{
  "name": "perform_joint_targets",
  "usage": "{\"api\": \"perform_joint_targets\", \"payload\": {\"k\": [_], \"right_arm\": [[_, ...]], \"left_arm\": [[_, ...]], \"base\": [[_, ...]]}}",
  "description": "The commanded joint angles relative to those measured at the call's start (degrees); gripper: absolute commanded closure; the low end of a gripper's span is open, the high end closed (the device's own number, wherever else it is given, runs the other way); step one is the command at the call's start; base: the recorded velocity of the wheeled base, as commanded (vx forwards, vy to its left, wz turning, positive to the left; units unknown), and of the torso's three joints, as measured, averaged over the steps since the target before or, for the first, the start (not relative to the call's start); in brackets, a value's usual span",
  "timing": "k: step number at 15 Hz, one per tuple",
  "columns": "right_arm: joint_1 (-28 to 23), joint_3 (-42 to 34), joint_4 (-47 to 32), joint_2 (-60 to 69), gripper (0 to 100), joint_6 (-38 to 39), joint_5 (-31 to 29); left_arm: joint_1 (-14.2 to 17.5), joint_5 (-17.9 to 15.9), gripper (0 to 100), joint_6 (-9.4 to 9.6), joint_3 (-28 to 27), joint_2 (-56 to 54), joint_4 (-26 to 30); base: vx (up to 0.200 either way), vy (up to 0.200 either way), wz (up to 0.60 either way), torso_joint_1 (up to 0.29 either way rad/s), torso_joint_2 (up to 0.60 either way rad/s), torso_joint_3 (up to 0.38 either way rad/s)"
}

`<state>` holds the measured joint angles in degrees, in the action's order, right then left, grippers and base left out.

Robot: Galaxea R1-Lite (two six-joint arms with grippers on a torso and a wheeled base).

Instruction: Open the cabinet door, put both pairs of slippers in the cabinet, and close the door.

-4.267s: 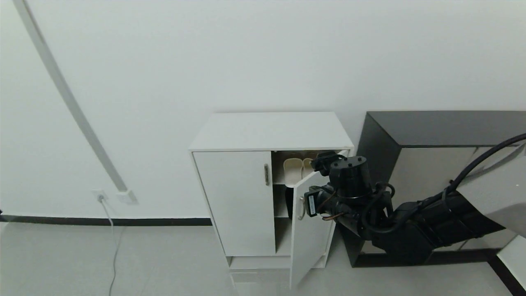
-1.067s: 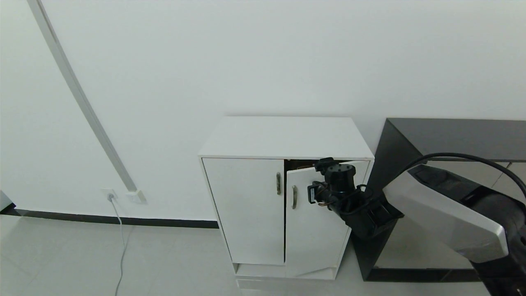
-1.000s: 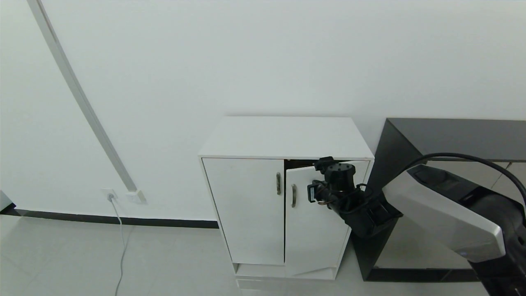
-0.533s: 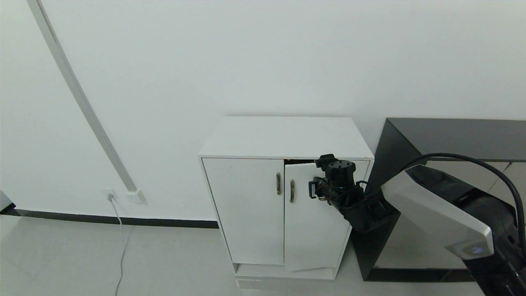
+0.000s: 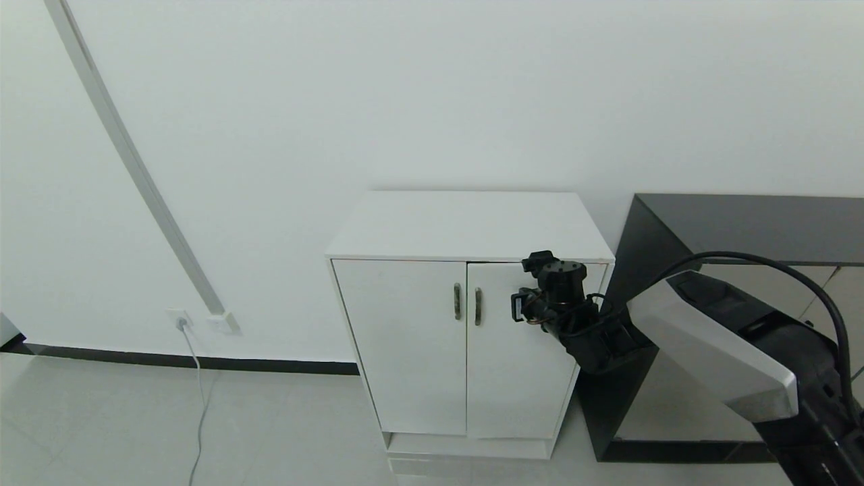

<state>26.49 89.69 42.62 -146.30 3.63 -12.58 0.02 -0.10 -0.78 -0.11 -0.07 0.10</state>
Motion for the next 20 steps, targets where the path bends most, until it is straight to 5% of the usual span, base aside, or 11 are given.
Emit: {"api": "perform_joint_targets", "payload": {"k": [1,20], "right_arm": [[-0.2,0.7,-0.1,-0.1,100,0.0,-0.1],[-0.7,2.0,-0.8,-0.5,100,-0.5,-0.1]], "left_arm": [[0.1,0.0,100,-0.01,0.0,0.1,0.0],[0.1,0.0,100,-0.01,0.0,0.1,0.0]], "base": [[0.0,0.0,0.0,0.0,0.0,0.0],[0.0,0.0,0.0,0.0,0.0,0.0]]}}
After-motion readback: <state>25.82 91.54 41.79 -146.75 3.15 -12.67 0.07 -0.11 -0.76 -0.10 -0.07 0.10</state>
